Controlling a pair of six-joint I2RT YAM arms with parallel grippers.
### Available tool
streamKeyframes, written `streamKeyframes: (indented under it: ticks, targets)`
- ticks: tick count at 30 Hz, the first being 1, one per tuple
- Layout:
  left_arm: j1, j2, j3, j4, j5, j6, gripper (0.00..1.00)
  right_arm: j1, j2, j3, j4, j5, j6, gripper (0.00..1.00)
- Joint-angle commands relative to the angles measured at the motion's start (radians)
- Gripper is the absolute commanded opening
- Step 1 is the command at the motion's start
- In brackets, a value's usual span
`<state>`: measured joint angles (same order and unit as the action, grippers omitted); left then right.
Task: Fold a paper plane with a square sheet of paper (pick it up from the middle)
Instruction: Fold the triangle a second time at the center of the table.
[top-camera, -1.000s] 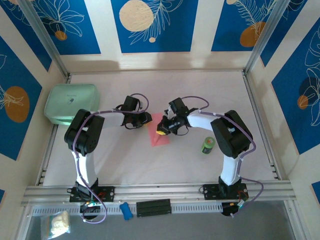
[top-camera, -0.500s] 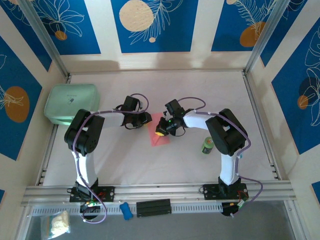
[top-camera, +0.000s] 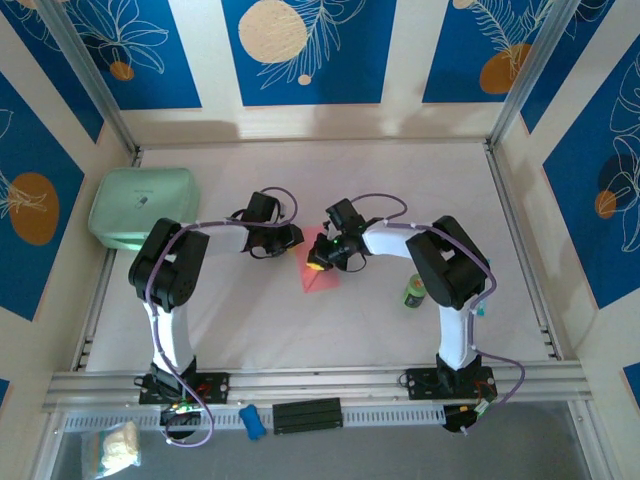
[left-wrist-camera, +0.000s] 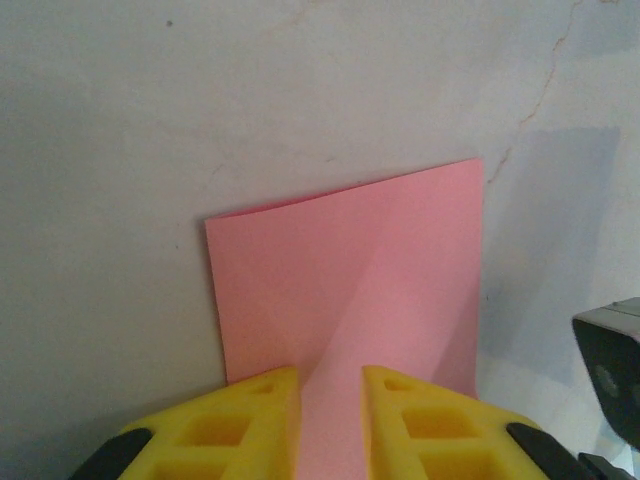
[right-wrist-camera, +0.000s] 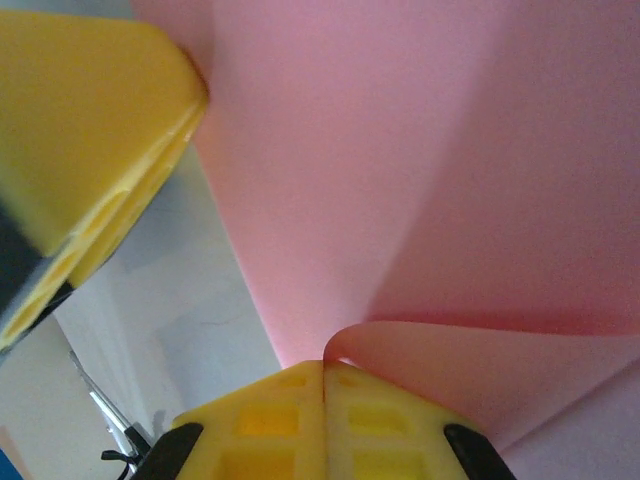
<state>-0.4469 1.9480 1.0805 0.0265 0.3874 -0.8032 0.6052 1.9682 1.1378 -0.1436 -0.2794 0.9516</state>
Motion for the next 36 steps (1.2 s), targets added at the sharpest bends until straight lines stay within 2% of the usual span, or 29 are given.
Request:
streamKeyframes:
  ticks: [1, 36]
  targets:
    - [0.001, 0.047, -0.014, -0.028, -0.007, 0.007, 0.24, 0.008, 0.015, 0.023, -0.01, 0.0, 0.01, 0.0]
    - [0.001, 0.049, -0.022, -0.03, -0.009, 0.002, 0.24, -0.002, 0.032, 0.032, -0.006, 0.044, 0.034, 0.0]
